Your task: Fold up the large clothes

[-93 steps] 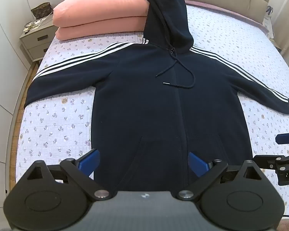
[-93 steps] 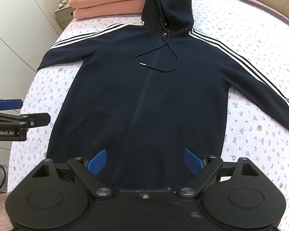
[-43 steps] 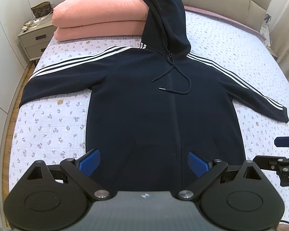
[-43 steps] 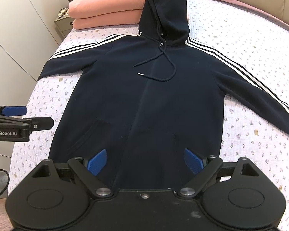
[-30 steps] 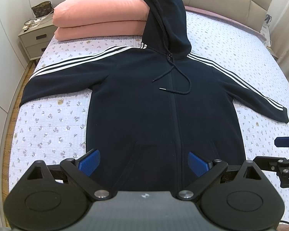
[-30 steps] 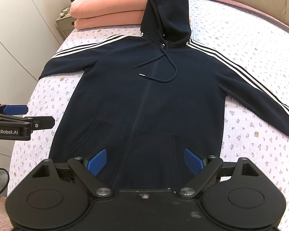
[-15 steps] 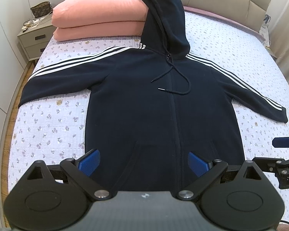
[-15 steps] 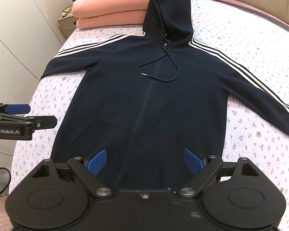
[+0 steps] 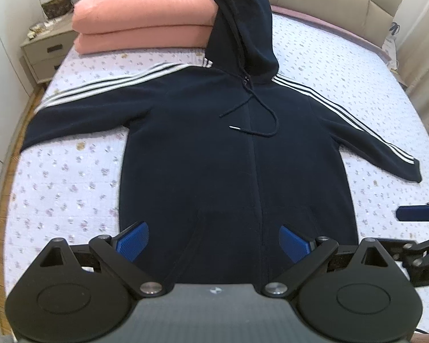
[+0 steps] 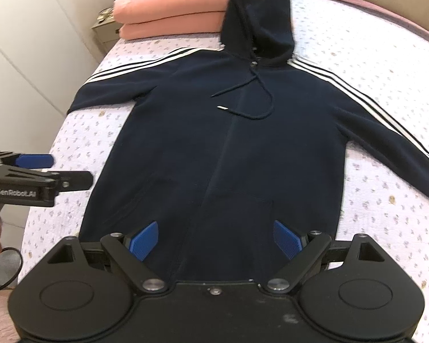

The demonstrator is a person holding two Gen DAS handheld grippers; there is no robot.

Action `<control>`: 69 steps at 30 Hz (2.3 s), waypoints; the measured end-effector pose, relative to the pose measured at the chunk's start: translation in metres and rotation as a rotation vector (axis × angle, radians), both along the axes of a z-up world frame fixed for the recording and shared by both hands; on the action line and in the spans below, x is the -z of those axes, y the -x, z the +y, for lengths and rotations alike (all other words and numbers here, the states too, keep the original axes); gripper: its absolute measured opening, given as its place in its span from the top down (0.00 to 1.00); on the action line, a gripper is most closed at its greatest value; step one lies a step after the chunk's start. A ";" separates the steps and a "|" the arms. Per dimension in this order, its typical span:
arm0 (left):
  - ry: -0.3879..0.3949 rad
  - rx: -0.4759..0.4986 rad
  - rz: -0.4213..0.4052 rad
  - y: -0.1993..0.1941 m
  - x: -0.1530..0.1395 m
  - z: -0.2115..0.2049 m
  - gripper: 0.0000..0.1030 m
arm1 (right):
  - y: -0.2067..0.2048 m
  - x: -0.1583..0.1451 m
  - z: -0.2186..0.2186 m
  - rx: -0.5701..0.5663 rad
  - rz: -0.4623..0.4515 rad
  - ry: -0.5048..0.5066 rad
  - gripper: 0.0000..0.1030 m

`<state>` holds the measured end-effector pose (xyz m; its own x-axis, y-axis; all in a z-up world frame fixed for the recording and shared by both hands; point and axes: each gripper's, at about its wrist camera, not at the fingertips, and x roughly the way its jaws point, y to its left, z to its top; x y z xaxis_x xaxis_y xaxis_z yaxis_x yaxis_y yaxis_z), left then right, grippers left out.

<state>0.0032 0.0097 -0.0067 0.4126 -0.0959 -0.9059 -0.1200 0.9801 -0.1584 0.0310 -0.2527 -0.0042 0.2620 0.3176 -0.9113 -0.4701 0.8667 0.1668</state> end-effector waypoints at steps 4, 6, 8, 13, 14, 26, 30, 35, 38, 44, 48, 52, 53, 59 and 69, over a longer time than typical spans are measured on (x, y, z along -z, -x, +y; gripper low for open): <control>-0.021 -0.023 0.018 -0.007 0.013 0.006 0.04 | 0.000 0.005 0.016 -0.076 0.006 0.002 0.00; -0.037 -0.036 0.026 -0.013 0.019 0.011 0.04 | -0.005 0.006 0.020 -0.085 0.007 -0.006 0.00; -0.009 -0.056 0.027 -0.020 0.024 0.022 0.04 | -0.014 0.008 0.022 -0.078 0.010 -0.011 0.00; 0.135 -0.155 0.006 -0.043 0.040 0.074 0.00 | -0.055 0.014 0.045 -0.096 0.006 -0.016 0.00; 0.147 -0.182 -0.002 -0.049 0.045 0.088 0.00 | -0.068 0.017 0.055 -0.098 0.021 -0.018 0.00; 0.247 -0.507 -0.065 -0.113 0.131 0.264 0.00 | -0.230 0.085 0.227 -0.032 0.093 -0.060 0.00; 0.280 -0.517 -0.088 -0.120 0.159 0.294 0.00 | -0.265 0.119 0.278 -0.028 0.075 -0.030 0.00; 0.313 -0.542 -0.073 -0.125 0.197 0.322 0.00 | -0.309 0.163 0.321 0.063 0.054 -0.056 0.00; 0.331 -0.545 -0.166 -0.119 0.206 0.328 0.00 | -0.322 0.180 0.334 0.112 -0.001 -0.074 0.00; 0.406 -0.613 -0.366 -0.098 0.221 0.335 0.00 | -0.325 0.207 0.355 0.077 -0.127 0.005 0.00; 0.539 -0.702 -0.416 -0.089 0.228 0.353 0.00 | -0.314 0.211 0.355 0.106 -0.187 0.001 0.00; 0.561 -0.821 -0.453 -0.086 0.228 0.364 0.00 | -0.310 0.207 0.353 0.046 -0.197 0.002 0.00; 0.532 -0.839 -0.470 -0.090 0.229 0.368 0.00 | -0.306 0.205 0.351 0.027 -0.191 -0.003 0.00; 0.355 -0.934 -0.557 -0.108 0.230 0.387 0.02 | -0.266 0.204 0.333 -0.033 -0.208 -0.016 0.00; 0.104 -0.951 -0.642 -0.113 0.209 0.398 0.93 | -0.174 0.213 0.306 -0.017 -0.286 -0.032 0.00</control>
<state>0.1161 0.4073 -0.2156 0.7403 0.4392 -0.5089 -0.6717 0.5150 -0.5326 0.2054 0.0535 -0.2168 0.5012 0.3513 -0.7908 -0.5165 0.8547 0.0524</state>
